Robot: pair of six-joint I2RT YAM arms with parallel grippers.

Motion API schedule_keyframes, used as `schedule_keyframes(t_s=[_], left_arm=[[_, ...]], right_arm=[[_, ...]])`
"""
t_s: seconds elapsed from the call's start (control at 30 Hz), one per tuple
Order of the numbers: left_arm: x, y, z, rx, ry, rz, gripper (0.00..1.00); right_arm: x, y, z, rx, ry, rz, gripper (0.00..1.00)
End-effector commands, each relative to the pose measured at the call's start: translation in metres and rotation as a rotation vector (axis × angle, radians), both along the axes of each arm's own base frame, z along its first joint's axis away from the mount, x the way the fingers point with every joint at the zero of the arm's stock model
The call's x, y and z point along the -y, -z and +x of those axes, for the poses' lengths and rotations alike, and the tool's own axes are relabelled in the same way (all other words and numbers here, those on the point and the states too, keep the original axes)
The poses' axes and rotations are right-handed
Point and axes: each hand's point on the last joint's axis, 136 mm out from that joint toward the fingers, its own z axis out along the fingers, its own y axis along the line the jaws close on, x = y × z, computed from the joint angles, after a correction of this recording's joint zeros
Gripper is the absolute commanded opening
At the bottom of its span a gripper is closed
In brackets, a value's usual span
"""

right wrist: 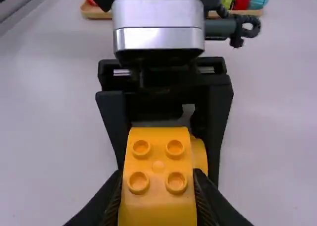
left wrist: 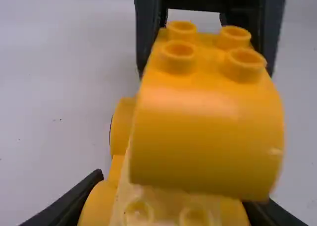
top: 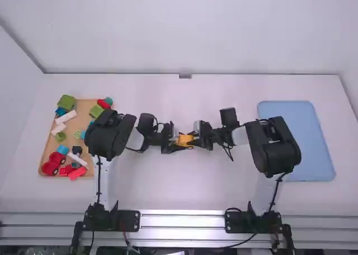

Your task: Assemble lego blocks to make yellow taxi

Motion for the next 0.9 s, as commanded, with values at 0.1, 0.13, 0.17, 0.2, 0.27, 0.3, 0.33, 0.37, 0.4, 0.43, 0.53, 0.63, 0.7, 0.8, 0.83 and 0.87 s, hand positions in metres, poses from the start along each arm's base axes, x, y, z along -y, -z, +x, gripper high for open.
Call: schedule_keyframes(t_s=[0.1,0.13,0.17,0.2,0.27,0.3,0.33,0.37,0.4,0.43,0.53,0.63,0.7,0.8,0.83,0.87], left_arm=[[-0.018,0.036,-0.002,-0.101,-0.110,0.187,0.17],[-0.018,0.036,-0.004,-0.096,-0.098,0.198,0.17],[-0.019,0.035,-0.005,-0.091,-0.082,0.211,0.16],[-0.019,0.035,-0.005,-0.089,-0.078,0.214,0.16],[-0.019,0.034,-0.004,-0.084,-0.067,0.220,0.18],[-0.019,0.035,-0.005,-0.077,-0.062,0.225,0.16],[-0.019,0.035,-0.005,-0.075,-0.061,0.226,0.16],[-0.019,0.036,-0.006,-0.073,-0.054,0.232,0.16],[-0.018,0.038,-0.010,-0.062,-0.036,0.242,0.17],[-0.017,0.039,-0.012,-0.050,-0.022,0.247,0.16],[-0.018,0.040,-0.015,-0.039,-0.010,0.253,0.17],[-0.018,0.040,-0.014,-0.047,-0.014,0.250,0.17],[-0.018,0.040,-0.015,-0.049,-0.014,0.252,0.17],[-0.018,0.041,-0.015,-0.051,-0.013,0.253,0.17],[-0.018,0.041,-0.015,-0.051,-0.013,0.252,0.18],[-0.018,0.041,-0.016,-0.053,-0.013,0.253,0.18]], right_arm=[[-0.001,0.000,0.006,0.011,0.009,-0.009,0.13],[0.002,0.001,0.007,0.009,0.018,-0.015,0.14],[0.004,0.001,0.008,0.004,0.024,-0.015,0.13],[0.004,0.001,0.008,0.003,0.025,-0.014,0.13],[0.004,-0.001,0.009,0.008,0.021,-0.005,0.13],[0.003,-0.002,0.009,0.013,0.017,0.002,0.13],[0.003,-0.002,0.009,0.014,0.016,0.003,0.13],[0.003,-0.003,0.009,0.016,0.014,0.006,0.13],[0.003,-0.003,0.008,0.015,0.013,0.005,0.13],[0.003,-0.002,0.008,0.012,0.015,0.001,0.13],[-0.001,-0.001,0.004,0.005,0.002,-0.002,0.11],[-0.004,0.002,0.001,-0.001,-0.008,-0.004,0.09],[-0.005,0.007,0.001,-0.005,-0.010,-0.004,0.09],[-0.006,0.009,0.002,-0.012,-0.007,0.003,0.09],[-0.006,0.010,0.003,-0.019,0.000,0.002,0.09],[-0.006,0.013,0.005,-0.038,0.015,-0.002,0.09]])
